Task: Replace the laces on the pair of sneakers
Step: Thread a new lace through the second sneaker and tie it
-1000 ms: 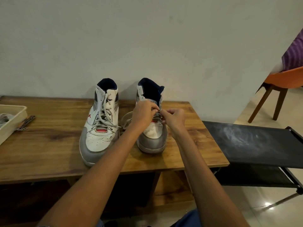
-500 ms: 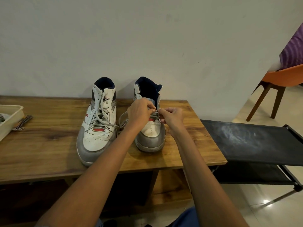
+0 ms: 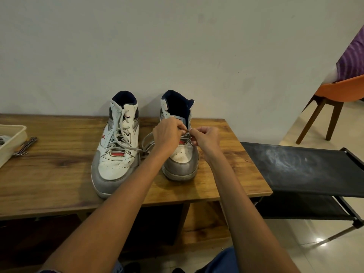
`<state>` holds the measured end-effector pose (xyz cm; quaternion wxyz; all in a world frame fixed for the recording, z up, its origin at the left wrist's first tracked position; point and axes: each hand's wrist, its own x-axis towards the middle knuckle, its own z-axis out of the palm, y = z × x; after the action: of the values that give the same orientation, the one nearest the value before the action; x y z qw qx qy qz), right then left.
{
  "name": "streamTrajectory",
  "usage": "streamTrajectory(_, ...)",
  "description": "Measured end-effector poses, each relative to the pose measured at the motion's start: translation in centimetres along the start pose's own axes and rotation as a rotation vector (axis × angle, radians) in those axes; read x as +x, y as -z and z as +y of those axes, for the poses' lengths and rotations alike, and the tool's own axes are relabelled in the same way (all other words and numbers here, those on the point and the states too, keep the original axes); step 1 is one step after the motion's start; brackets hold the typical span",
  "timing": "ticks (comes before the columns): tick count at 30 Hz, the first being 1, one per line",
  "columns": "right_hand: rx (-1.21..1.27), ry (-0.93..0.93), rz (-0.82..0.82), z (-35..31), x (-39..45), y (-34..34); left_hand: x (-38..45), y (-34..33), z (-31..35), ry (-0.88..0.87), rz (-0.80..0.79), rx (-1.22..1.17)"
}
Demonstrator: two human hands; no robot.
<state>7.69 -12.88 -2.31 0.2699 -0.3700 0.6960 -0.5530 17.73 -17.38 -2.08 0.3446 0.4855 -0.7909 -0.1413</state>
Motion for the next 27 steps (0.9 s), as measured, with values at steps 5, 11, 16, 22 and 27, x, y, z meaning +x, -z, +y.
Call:
streamTrajectory(5,-0.015,0.007,0.015,0.1,0.1,-0.1,0.0,-0.2,0.0,0.010,0.016,-0.002)
streamTrajectory(11,-0.006,0.024,0.001,0.1,0.0,0.1,0.0,-0.3,-0.2,-0.006,-0.006,-0.012)
streamTrajectory(16,-0.002,0.022,-0.055,-0.1,0.0,0.4,-0.1,-0.5,-0.3,-0.045,0.026,0.001)
streamTrajectory(22,0.125,-0.144,-0.169,0.0,0.3,1.1,0.0,-0.9,-0.3,-0.060,0.042,-0.041)
streamTrajectory(27,0.105,-0.189,-0.106,-0.3,0.6,0.8,1.0,0.2,-0.4,-0.012,0.041,-0.139)
